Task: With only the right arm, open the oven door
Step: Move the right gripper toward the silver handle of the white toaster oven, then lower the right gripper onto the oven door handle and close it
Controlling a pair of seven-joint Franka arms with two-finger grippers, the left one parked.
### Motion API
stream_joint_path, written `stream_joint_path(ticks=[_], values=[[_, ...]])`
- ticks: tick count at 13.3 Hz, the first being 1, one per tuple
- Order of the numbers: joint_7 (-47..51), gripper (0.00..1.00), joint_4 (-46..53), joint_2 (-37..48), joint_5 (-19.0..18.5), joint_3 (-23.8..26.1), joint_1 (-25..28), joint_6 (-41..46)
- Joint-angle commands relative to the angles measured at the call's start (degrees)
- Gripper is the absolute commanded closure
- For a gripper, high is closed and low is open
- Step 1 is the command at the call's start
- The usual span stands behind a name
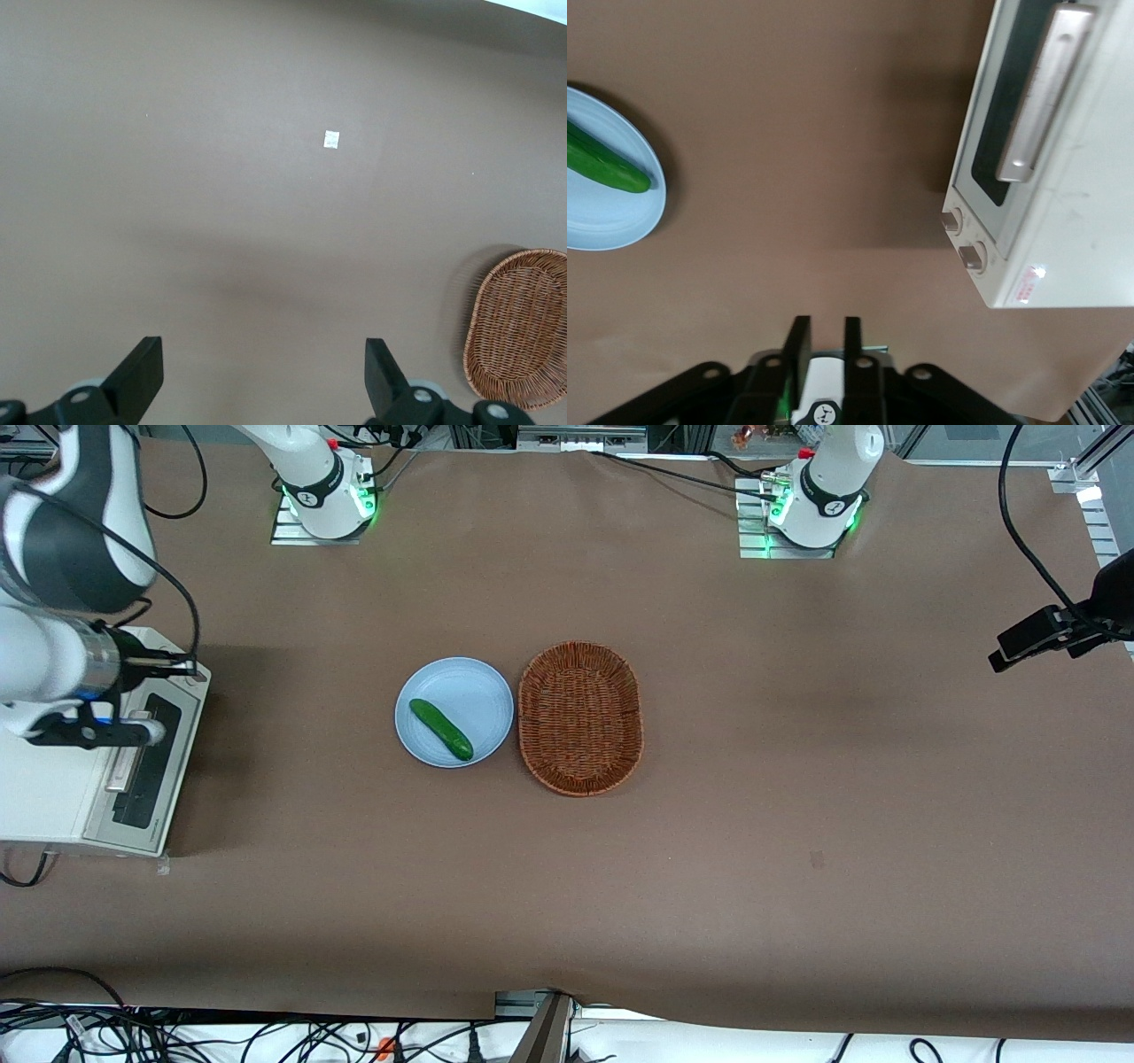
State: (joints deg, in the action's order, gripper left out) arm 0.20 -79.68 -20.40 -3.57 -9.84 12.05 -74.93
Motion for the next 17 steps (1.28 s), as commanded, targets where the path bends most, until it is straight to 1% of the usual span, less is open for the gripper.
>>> stream_joint_path(ticks=[1,3,6,8,10,14,17], values=[[-3.6,0.99,-0.2,-3.2,-1.1,0.0,-0.3,-1.6],[-4.2,1.00,-3.9,-3.7,-2.3,-0.2,-0.6,-6.3],[-7.3,1.00,-7.9,-4.9,-8.4,-0.4,-1.0,-12.8],[-9.9,1.00,-7.9,-6.5,-11.4,-0.4,-2.4,-14.6],[-10.5,1.00,-7.9,-8.0,-14.6,-0.4,-2.8,-16.0],[-18.4,1.00,-7.5,-8.1,-16.8,-0.4,-6.5,-17.9],[-21.0,1.00,-7.5,-8.2,-17.3,-0.4,-8.0,-18.2]])
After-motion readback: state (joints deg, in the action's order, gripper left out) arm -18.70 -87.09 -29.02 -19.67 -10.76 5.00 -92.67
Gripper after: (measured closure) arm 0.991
